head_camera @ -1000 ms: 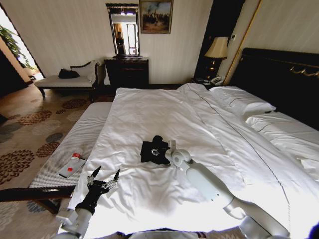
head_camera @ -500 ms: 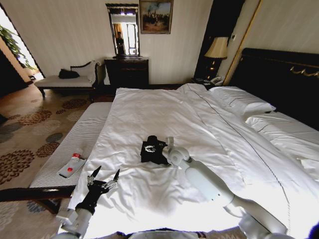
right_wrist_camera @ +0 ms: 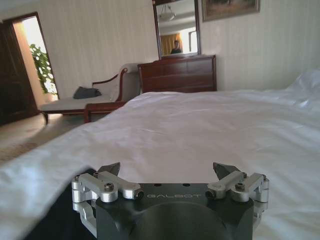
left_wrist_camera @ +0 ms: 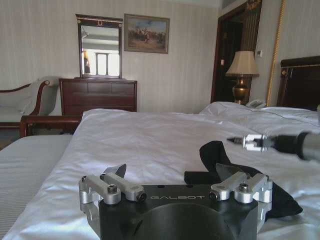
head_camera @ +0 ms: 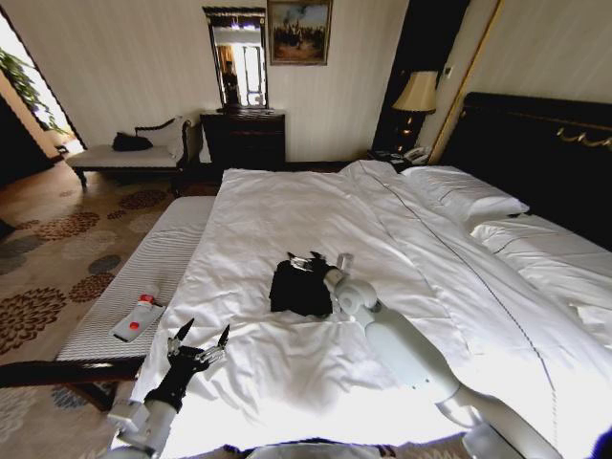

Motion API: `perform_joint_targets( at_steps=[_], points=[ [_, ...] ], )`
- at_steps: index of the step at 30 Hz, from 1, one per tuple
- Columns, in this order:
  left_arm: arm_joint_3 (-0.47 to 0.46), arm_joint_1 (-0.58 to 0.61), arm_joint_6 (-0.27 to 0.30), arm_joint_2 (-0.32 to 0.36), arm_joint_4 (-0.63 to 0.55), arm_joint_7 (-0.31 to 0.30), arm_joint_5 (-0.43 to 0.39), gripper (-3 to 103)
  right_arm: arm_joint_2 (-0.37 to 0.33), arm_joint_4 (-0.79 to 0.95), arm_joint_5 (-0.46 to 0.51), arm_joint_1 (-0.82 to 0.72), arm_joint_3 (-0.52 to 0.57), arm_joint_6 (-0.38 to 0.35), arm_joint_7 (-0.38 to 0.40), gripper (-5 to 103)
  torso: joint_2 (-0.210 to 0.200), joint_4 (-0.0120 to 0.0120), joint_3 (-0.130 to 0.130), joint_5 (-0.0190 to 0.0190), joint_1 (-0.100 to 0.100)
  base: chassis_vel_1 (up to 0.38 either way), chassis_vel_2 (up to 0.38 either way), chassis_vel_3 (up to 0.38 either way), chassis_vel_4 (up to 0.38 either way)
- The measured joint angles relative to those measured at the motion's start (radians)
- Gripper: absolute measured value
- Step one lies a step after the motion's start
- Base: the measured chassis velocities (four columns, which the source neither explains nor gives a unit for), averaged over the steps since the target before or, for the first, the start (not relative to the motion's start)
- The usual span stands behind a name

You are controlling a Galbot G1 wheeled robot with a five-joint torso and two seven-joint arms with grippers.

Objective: Fold the clothes on the bed.

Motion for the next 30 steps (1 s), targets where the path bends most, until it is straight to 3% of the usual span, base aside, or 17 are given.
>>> perform_joint_targets(
  at_steps=[7,16,26,30],
  points=[
    [0.0,0.0,0.0,0.0,0.0,0.0,0.0,100,0.123,-0.175,-0.14,-0.011,-0.008,0.104,-0.038,100,0.0,0.0007,0.0,-0.0004,0.0,0.0,0.0,0.0,0.0],
    [0.0,0.0,0.0,0.0,0.0,0.0,0.0,100,0.21,-0.31,-0.182,0.006,-0.025,0.155,-0.064,100,0.0,0.0004,0.0,-0.0005,0.0,0.0,0.0,0.0,0.0],
    [0.0,0.0,0.0,0.0,0.0,0.0,0.0,100,0.248,-0.334,-0.277,-0.018,-0.044,0.219,-0.078,100,0.0,0.0004,0.0,-0.0003,0.0,0.0,0.0,0.0,0.0],
    [0.0,0.0,0.0,0.0,0.0,0.0,0.0,100,0.212,-0.222,-0.232,-0.019,-0.016,0.215,-0.066,100,0.0,0.0009,0.0,-0.0002,0.0,0.0,0.0,0.0,0.0]
  ],
)
